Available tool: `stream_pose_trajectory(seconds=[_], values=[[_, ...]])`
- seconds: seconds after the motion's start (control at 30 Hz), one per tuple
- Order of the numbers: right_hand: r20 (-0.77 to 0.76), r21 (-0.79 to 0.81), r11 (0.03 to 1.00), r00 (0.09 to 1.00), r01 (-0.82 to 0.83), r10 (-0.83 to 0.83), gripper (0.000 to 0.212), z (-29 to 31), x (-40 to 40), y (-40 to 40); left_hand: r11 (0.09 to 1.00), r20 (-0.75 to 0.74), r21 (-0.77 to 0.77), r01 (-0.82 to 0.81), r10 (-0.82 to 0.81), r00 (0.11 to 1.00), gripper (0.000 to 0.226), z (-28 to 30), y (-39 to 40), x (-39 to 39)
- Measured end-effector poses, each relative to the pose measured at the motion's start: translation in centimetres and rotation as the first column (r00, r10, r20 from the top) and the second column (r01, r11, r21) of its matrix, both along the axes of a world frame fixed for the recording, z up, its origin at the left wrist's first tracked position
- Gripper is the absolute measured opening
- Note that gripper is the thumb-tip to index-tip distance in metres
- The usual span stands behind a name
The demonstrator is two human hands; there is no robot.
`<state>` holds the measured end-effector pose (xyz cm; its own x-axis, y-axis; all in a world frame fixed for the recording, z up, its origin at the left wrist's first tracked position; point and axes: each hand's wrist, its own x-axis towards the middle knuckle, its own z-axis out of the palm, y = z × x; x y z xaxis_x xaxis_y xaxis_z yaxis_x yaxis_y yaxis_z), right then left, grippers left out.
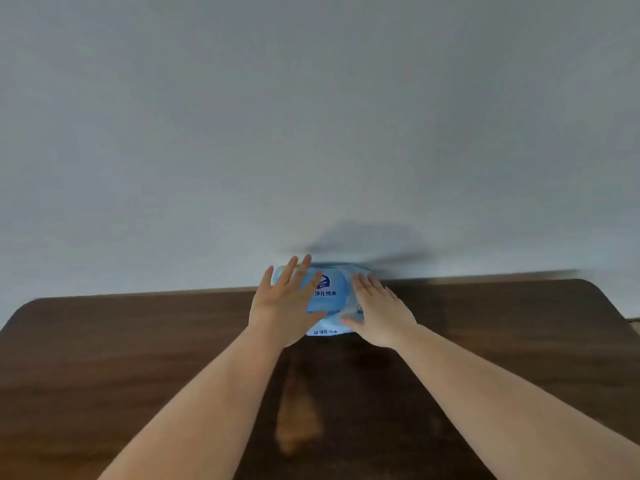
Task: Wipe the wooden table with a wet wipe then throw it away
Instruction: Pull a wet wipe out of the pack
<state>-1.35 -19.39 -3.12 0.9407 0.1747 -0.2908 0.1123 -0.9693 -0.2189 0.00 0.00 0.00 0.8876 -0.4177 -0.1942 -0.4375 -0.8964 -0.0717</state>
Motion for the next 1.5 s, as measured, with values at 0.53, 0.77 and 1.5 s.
stream_pose_trajectory(seconds=[0.53, 0.77, 1.5], values=[[-0.058, 0.134, 0.989, 0.997, 0.06, -0.052, 0.089, -2.8, 0.4, 0.0, 0.995, 0.096, -0.056, 0.079, -0.074, 0.993, 0.078, -2.9, -0.8, 2.7], [-0.077, 0.121, 0.991, 0.996, 0.054, -0.045, 0.088, -2.7, 0.4, -0.1, 0.979, -0.001, -0.199, -0.043, 0.044, 0.999, 0.06, -1.6, -1.4, 3.2], [0.2, 0.078, 0.996, 0.98, -0.033, 0.016, 0.042, 1.0, 0.2, 0.0, 0.644, -0.084, -0.661, -0.385, 0.446, 0.891, 0.019, -1.0, -3.2, 1.4]])
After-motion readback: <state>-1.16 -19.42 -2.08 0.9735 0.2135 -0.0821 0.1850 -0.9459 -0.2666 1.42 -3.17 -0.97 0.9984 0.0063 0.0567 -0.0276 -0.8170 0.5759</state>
